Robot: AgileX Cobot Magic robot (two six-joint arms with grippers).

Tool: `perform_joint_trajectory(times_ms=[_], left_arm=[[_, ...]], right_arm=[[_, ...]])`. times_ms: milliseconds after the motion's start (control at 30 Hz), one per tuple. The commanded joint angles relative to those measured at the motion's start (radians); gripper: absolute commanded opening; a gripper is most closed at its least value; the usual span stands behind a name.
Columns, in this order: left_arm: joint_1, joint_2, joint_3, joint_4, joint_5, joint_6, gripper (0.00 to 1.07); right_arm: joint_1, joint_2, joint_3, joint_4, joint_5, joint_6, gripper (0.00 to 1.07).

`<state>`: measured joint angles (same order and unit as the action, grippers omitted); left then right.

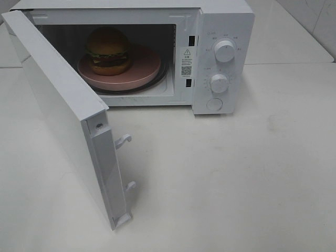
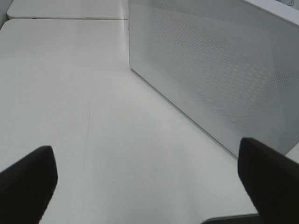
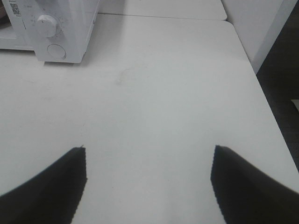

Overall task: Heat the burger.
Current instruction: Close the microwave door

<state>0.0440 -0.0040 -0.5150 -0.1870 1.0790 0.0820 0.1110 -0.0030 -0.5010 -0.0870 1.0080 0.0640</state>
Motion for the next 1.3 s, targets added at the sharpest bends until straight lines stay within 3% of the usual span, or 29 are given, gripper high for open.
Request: perform_joint_trajectory(times_ms=[33,1067,1300], left_arm=[[0.004,-0.013,0.000,-0.002,-0.009,-0.003,0.98],[0.004,-0.002,-0.010,-0.002,-0.020,-0.004,0.98],[0.004,0.087,-0.042,0.002,-0.108,0.000,0.93]], right_arm=[[-0.006,-0.033,0.002,-0.004,-0.013,-0.008,0.72],[-0.006,-0.033,0.002,-0.004,-0.013,-0.008,0.72],[-0.006,-0.033,0.002,-0.004,-0.013,-0.008,0.72]])
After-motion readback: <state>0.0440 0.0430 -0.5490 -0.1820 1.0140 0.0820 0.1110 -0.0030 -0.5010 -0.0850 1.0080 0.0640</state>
